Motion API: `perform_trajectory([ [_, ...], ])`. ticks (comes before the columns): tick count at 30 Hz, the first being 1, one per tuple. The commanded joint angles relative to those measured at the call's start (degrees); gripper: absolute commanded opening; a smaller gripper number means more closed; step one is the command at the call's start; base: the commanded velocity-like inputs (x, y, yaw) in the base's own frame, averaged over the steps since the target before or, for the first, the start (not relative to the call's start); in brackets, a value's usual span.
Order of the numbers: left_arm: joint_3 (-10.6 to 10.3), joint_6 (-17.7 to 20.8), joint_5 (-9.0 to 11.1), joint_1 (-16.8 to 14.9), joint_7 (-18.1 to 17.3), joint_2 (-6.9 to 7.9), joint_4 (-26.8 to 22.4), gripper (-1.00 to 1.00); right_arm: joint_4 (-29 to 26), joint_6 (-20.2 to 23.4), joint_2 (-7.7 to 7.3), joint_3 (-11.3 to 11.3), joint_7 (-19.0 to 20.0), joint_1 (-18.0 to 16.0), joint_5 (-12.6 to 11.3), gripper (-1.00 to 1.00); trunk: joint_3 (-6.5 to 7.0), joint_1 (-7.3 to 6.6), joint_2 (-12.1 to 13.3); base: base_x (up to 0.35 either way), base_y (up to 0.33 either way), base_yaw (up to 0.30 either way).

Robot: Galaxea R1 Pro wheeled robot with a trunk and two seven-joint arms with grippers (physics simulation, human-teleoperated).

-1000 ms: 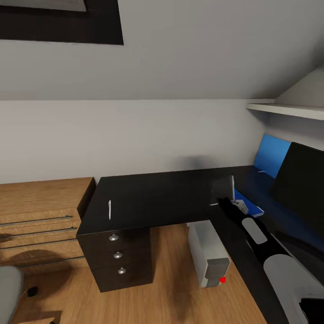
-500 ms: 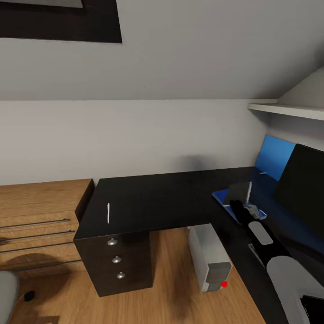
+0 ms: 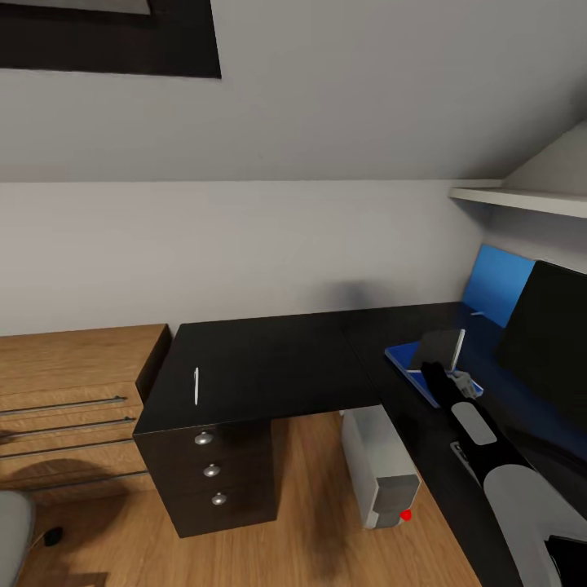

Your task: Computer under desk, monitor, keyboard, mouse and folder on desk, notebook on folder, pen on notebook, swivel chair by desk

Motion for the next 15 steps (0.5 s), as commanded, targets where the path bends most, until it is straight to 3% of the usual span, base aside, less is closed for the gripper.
perform_trajectory([
  [1, -0.31, 0.24, 0.41, -0.01, 0.45, 0.05, -0.15, 1.00, 0.00, 0.40, 0.02, -0.26, 0.36, -0.04, -0.58, -1.00, -0.06, 0.00, -0.04, 0.000, 0.000, 0.000],
  [15, -0.31, 0.24, 0.41, -0.01, 0.41, 0.06, -0.13, 1.00, 0.00, 0.40, 0.04, -0.22, 0.42, 0.05, -0.64, -1.00, -0.06, 0.00, -0.04, 0.000, 0.000, 0.000],
])
